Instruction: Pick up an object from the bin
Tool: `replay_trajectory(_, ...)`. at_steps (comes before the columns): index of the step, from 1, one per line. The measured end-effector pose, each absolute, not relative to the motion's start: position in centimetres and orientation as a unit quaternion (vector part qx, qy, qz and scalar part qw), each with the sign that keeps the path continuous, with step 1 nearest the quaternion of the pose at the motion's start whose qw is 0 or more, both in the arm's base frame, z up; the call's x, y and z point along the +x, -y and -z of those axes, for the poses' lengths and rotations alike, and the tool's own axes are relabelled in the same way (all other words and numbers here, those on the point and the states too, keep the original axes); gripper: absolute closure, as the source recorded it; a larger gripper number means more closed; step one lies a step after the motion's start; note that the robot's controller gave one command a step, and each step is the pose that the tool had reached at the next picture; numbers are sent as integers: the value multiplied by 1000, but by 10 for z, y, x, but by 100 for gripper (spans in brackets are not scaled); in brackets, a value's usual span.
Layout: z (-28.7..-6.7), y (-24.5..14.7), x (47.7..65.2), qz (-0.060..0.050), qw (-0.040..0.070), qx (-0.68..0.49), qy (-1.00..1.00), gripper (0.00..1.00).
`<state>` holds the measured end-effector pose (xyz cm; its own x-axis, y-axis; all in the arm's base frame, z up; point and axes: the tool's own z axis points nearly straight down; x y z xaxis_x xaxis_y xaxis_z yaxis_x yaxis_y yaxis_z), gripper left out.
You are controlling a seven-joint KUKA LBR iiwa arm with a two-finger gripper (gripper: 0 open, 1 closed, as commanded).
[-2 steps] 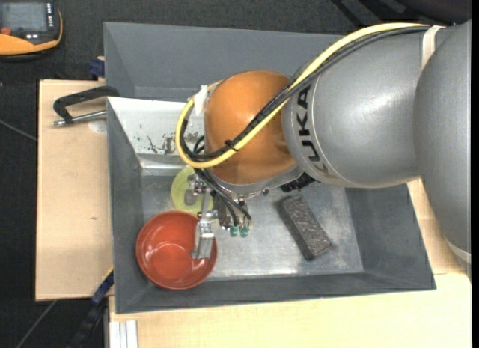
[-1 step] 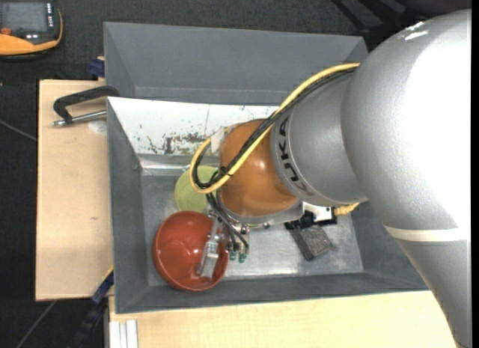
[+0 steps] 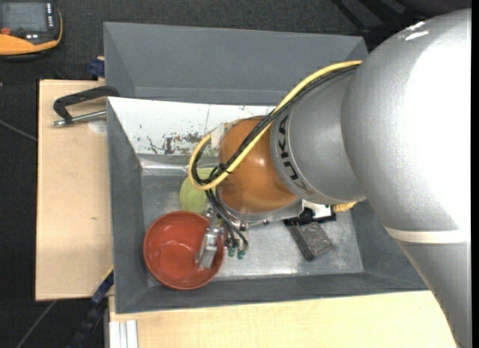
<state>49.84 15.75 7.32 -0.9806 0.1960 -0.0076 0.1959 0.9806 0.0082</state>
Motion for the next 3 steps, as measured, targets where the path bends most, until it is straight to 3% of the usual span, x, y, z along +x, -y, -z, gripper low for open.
replay_trajectory(1,-71,-157,496,-2,0,97,-995,0)
replay_trajectory(2,-71,-126,520,-3,3,13,-1000,0)
replay_trajectory(3,-73,-127,521,-5,6,13,-1000,100)
